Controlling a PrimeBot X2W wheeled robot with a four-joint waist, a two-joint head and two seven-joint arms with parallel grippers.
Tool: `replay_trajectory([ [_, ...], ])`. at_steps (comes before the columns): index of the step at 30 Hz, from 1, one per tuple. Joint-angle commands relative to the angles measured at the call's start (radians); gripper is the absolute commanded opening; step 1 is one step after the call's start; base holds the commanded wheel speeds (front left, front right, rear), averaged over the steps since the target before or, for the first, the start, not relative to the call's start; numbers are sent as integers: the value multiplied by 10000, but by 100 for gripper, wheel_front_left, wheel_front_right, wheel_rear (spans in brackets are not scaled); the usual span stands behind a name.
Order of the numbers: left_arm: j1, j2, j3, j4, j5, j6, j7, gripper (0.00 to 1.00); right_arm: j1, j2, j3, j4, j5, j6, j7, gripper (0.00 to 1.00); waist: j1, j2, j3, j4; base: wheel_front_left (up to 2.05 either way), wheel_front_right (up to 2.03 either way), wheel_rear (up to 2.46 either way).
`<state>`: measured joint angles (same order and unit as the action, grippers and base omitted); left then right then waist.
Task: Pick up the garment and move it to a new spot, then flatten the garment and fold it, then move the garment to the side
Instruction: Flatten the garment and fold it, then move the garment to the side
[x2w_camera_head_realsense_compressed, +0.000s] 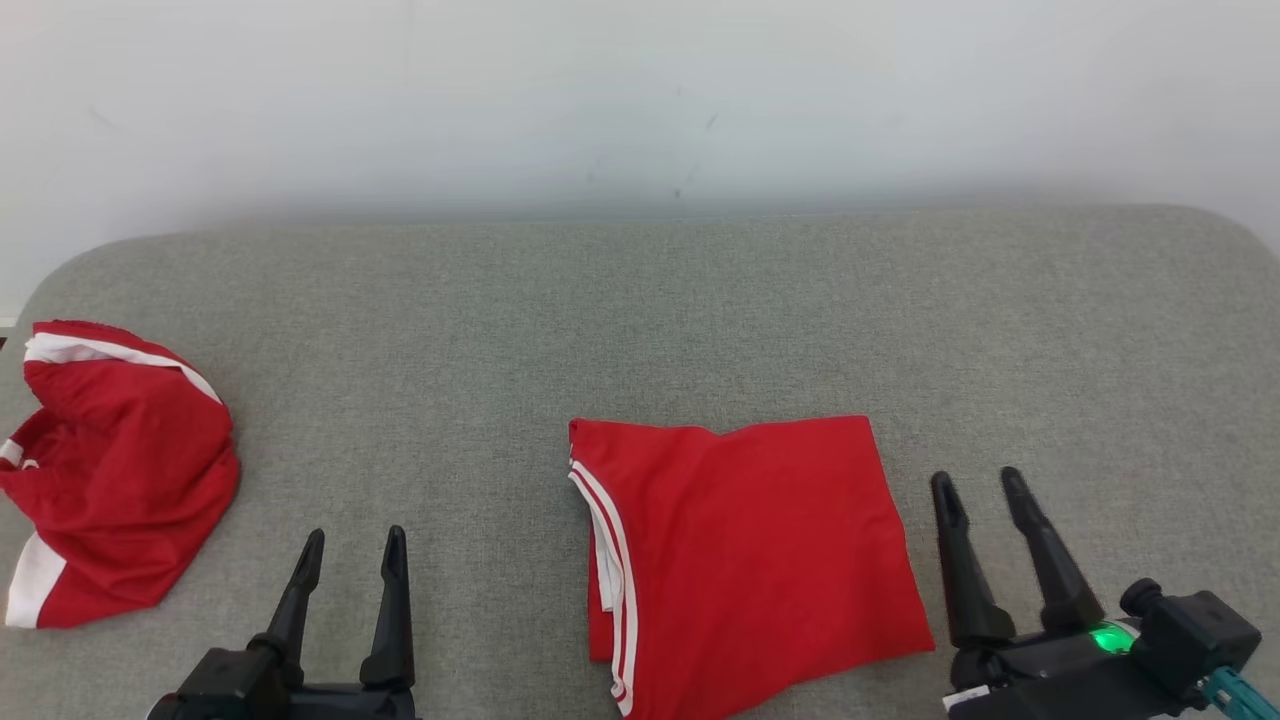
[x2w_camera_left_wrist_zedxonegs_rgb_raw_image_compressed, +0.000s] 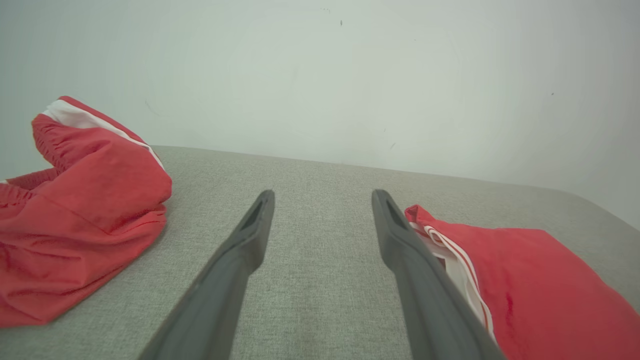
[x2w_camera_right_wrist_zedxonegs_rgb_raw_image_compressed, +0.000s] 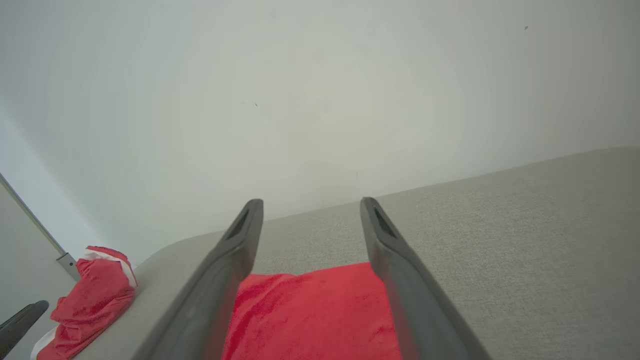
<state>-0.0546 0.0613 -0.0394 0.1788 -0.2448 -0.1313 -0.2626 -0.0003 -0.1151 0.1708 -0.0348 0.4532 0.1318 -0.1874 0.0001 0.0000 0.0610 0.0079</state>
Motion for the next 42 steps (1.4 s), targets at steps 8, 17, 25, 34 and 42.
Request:
replay_trajectory([
  [8,147,103,52,-78,77,11,-31,100,245,-91,-894,666,-1452,-25,-640,100,-1,0,60,-138,0,0,0],
  [17,377,184,192,-161,126,12,-31,100,401,248,-1579,1141,-1833,-26,-778,100,-1,0,-30,-133,0,0,0],
  [25,571,126,298,-313,318,12,-31,100,527,397,-1669,1253,-1913,-26,-783,100,-1,0,-151,-107,0,0,0],
  [34,712,145,342,-369,521,12,-31,100,611,457,-1663,1380,-2016,-26,-783,100,-1,0,-280,-86,0,0,0],
  [42,772,108,429,-450,612,12,-31,100,629,411,-1595,1542,-2050,-26,-784,100,-1,0,-351,-70,0,0,0],
])
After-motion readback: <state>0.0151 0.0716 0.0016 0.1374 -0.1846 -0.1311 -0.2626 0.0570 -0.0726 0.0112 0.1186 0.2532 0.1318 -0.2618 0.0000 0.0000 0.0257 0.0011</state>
